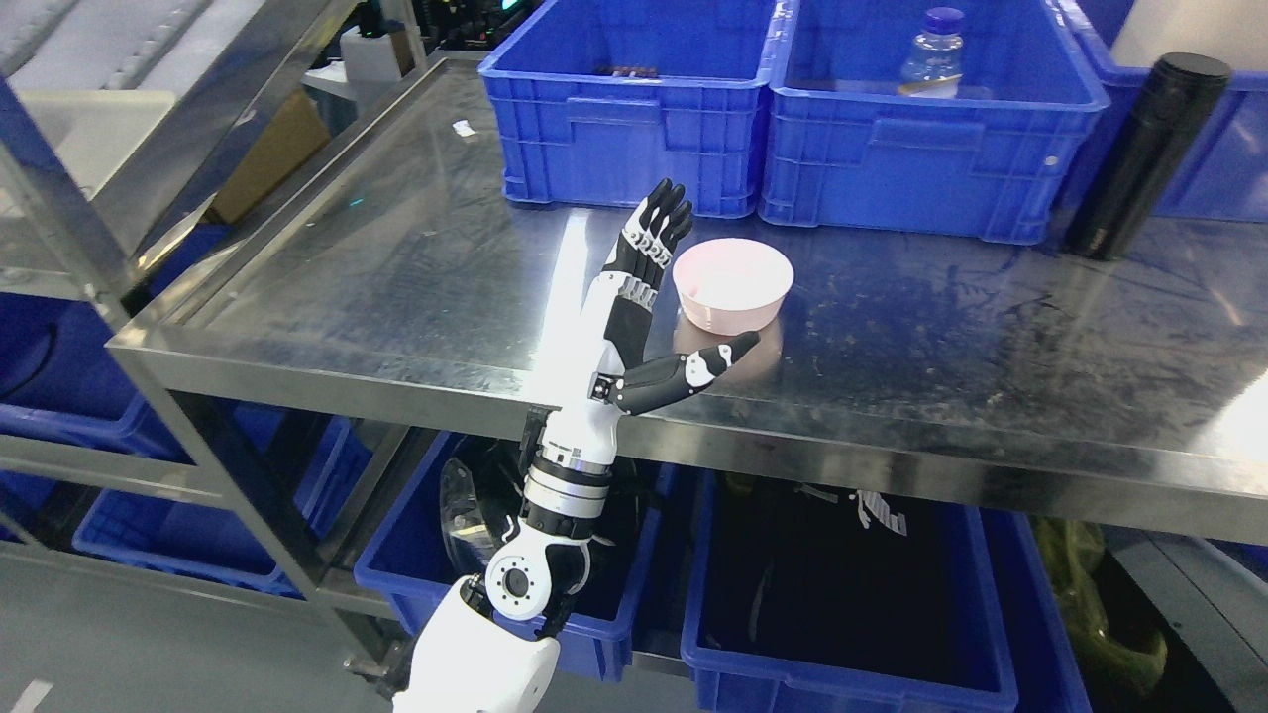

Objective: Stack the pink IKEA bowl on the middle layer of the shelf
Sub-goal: 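Swing the left hand over the pink bowl on the steel shelf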

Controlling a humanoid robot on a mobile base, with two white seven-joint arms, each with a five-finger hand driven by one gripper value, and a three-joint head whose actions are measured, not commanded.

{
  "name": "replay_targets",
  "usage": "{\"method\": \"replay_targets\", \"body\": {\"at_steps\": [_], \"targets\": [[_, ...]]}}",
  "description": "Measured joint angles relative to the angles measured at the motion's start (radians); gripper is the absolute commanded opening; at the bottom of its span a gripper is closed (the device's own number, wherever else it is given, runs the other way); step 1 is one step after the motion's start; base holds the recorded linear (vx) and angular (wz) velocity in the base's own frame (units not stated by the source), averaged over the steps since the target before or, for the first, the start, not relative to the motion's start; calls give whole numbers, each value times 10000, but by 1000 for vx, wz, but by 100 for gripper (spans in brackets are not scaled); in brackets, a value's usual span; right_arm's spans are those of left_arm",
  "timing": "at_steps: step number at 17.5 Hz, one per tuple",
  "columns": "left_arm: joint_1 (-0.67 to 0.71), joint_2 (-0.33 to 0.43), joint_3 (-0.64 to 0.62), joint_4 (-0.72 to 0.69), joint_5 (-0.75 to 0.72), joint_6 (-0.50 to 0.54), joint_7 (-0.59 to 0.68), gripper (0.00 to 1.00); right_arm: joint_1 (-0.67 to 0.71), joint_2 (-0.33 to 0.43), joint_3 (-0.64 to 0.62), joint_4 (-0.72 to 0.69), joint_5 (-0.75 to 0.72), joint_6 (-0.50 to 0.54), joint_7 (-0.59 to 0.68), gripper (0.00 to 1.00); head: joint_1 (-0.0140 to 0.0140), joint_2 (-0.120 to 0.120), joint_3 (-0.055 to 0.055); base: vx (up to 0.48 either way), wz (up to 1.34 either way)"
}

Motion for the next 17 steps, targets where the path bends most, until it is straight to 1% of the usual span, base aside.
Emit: {"method": "replay_targets", "body": {"at_steps": [4, 7, 9, 11, 13, 14, 15, 17], "targets": [[79, 0, 189, -23, -56, 204, -41, 100, 0, 0, 0, 0, 0, 0, 42, 100, 0, 0, 0, 14, -409], [-399, 65, 549, -26, -577, 908, -693, 100, -1, 0, 0, 0, 0, 0, 16, 100, 0, 0, 0, 10, -139], [-985, 288, 765, -18, -1375, 1649, -1487, 100, -2, 0, 0, 0, 0, 0, 14, 100, 0, 0, 0, 1, 28], [-1699, 628, 962, -8, -2605, 2313, -2540, 100, -2, 0, 0, 0, 0, 0, 1, 100, 0, 0, 0, -1, 18], [-2324, 1001, 1125, -6, -3872, 2631, -3886, 98, -1, 0, 0, 0, 0, 0, -15, 100, 0, 0, 0, 0, 0], [-2660, 1199, 1200, -7, -4510, 2740, -4671, 93, -1, 0, 0, 0, 0, 0, -18, 100, 0, 0, 0, 0, 0], [-2937, 1364, 1266, -10, -5084, 2812, -5281, 93, -1, 0, 0, 0, 0, 0, -18, 100, 0, -1, 0, 0, 0], [-3385, 1621, 1358, -11, -5969, 3113, -5996, 100, -1, 0, 0, 0, 0, 0, -18, 100, 0, -1, 0, 0, 0]]}}
